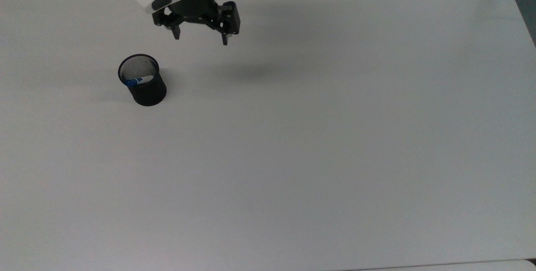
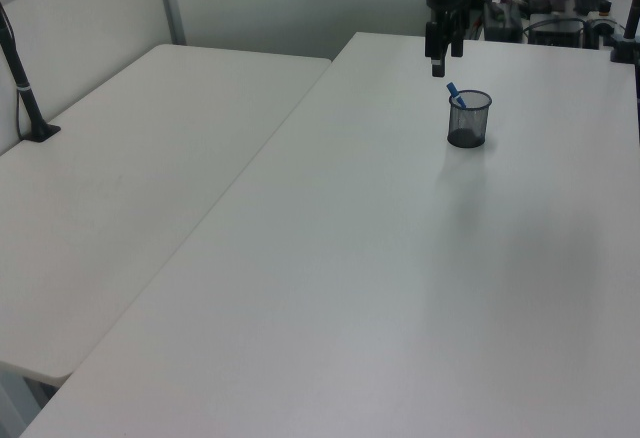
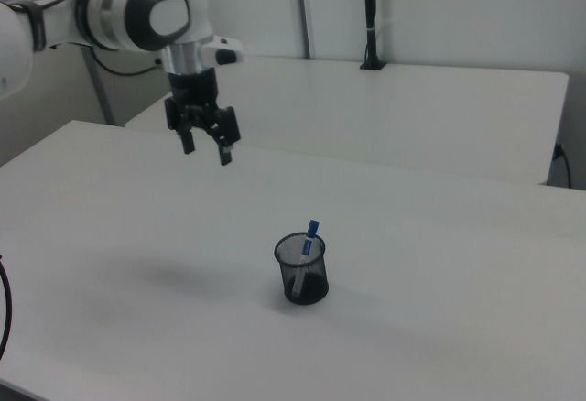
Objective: Insert the marker
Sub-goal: 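Open the gripper and raise it away from the cup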
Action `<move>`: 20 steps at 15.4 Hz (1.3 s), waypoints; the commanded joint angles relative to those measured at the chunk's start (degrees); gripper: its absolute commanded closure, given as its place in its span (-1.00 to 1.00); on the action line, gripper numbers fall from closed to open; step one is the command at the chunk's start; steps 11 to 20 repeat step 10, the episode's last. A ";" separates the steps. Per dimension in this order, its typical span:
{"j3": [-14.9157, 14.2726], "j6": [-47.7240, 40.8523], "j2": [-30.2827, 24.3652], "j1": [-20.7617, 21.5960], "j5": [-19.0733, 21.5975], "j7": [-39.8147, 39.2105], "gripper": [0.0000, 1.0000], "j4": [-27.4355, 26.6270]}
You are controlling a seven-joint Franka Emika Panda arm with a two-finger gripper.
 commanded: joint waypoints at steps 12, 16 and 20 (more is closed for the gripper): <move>-1.14 -0.94 -2.60 2.11 -0.18 6.09 -1.00 -1.21; -1.14 -0.94 -2.60 2.11 -0.18 6.09 -1.00 -1.21; -1.14 -0.94 -2.60 2.11 -0.18 6.09 -1.00 -1.21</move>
